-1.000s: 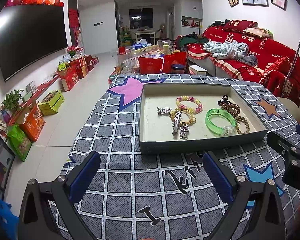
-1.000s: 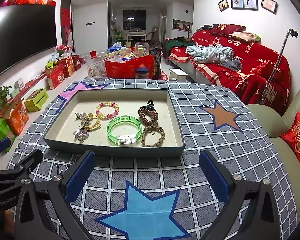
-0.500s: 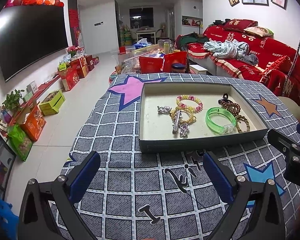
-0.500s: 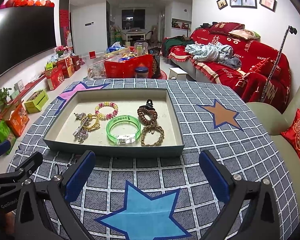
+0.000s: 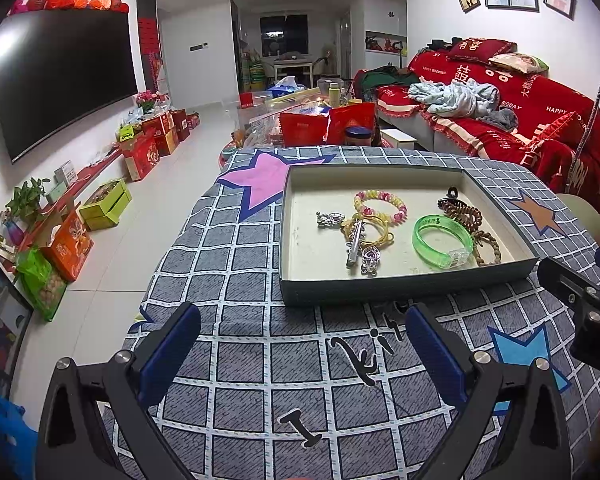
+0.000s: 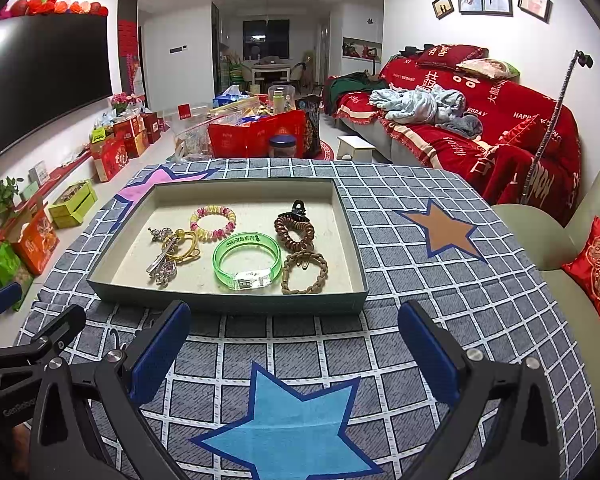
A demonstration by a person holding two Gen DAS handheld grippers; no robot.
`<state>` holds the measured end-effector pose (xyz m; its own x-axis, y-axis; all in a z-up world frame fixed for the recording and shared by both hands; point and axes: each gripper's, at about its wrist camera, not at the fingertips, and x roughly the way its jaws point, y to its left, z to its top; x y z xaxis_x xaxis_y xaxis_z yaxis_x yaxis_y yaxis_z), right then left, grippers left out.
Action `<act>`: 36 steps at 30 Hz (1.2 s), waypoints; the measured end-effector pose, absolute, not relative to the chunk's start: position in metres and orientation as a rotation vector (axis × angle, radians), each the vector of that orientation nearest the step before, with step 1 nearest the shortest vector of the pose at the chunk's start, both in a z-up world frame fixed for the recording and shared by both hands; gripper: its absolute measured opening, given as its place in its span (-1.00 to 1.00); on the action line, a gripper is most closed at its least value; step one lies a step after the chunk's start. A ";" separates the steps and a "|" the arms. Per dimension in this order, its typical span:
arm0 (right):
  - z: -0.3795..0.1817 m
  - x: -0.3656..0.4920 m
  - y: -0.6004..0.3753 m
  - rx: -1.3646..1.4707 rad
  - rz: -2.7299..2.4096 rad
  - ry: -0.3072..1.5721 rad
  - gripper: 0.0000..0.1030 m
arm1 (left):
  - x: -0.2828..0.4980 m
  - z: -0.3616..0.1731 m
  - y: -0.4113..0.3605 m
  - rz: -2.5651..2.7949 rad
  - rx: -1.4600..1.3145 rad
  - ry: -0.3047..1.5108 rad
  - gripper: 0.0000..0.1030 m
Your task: Organize jewelry
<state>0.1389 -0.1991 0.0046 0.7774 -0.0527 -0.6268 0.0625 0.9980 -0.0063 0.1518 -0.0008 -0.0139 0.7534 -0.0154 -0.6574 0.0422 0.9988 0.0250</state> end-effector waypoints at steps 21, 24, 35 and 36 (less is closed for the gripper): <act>0.005 0.139 -0.201 0.018 -0.065 0.678 1.00 | 0.152 -0.014 -0.001 -0.033 0.037 0.719 1.00; 0.005 0.139 -0.201 0.020 -0.064 0.679 1.00 | 0.152 -0.014 -0.002 -0.031 0.041 0.720 1.00; 0.005 0.139 -0.201 0.021 -0.063 0.679 1.00 | 0.152 -0.014 -0.002 -0.031 0.041 0.722 1.00; 0.005 0.139 -0.202 0.022 -0.063 0.679 1.00 | 0.152 -0.015 -0.002 -0.030 0.041 0.721 1.00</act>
